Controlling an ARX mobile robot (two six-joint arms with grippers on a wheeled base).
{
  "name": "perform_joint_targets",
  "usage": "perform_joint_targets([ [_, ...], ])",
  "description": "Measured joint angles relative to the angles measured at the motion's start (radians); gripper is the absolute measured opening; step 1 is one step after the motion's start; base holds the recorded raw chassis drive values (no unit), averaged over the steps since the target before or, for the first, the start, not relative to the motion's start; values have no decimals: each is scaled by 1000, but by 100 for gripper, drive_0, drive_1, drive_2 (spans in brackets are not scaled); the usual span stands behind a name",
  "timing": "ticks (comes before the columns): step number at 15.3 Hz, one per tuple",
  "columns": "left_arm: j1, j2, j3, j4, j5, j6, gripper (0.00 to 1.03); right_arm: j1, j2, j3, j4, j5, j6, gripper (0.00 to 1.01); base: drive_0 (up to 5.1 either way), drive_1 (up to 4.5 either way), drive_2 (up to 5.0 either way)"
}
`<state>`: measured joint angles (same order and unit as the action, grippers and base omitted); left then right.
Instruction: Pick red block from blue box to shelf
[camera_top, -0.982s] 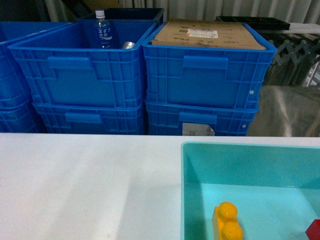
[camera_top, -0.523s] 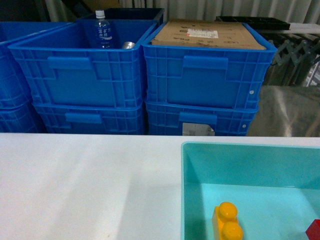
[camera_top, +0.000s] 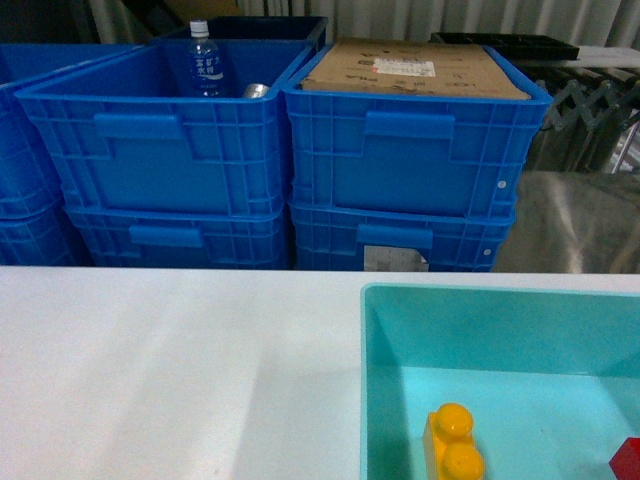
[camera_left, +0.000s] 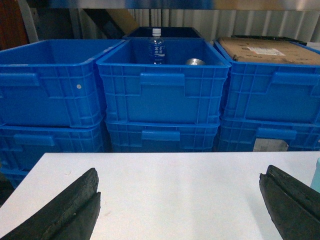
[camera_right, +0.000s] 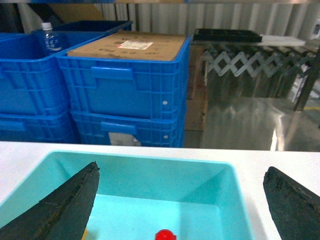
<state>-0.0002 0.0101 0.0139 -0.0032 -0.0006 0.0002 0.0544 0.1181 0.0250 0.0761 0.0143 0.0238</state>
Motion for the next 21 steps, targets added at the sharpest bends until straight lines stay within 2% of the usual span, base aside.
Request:
perform_joint_targets([
  [1, 0, 0, 0, 0, 0, 0, 98, 44, 152, 20, 106, 6, 30, 98, 0, 0, 0],
  [3, 0, 0, 0, 0, 0, 0, 98, 91, 491, 118, 301, -18, 132, 98, 0, 0, 0],
  [4, 0, 0, 0, 0, 0, 0, 98, 112, 651, 171, 370, -20, 166, 98, 0, 0, 0],
  [5, 0, 0, 0, 0, 0, 0, 98, 114, 782, 211, 401, -31, 179, 98, 0, 0, 0],
  [7, 0, 0, 0, 0, -1, 0, 98, 72, 1015, 275, 396, -51, 216, 98, 0, 0, 0],
  [9, 0, 0, 0, 0, 0, 0, 98, 48, 1156, 334, 431, -48, 219, 98, 0, 0, 0],
  [11, 0, 0, 0, 0, 0, 0, 98, 45, 1260, 360, 469, -13, 182, 98, 0, 0, 0],
  [14, 0, 0, 0, 0, 0, 0, 98, 103, 1366, 363, 496, 68, 112, 98, 0, 0, 0],
  [16, 0, 0, 0, 0, 0, 0, 98, 130, 1406, 363, 521, 90, 86, 98, 0, 0, 0],
  [18, 0, 0, 0, 0, 0, 0, 98, 144, 1464, 363, 540, 111, 83, 98, 0, 0, 0],
  [21, 0, 0, 0, 0, 0, 0, 98, 195, 1525, 402, 550, 150, 104, 98, 0, 0, 0],
])
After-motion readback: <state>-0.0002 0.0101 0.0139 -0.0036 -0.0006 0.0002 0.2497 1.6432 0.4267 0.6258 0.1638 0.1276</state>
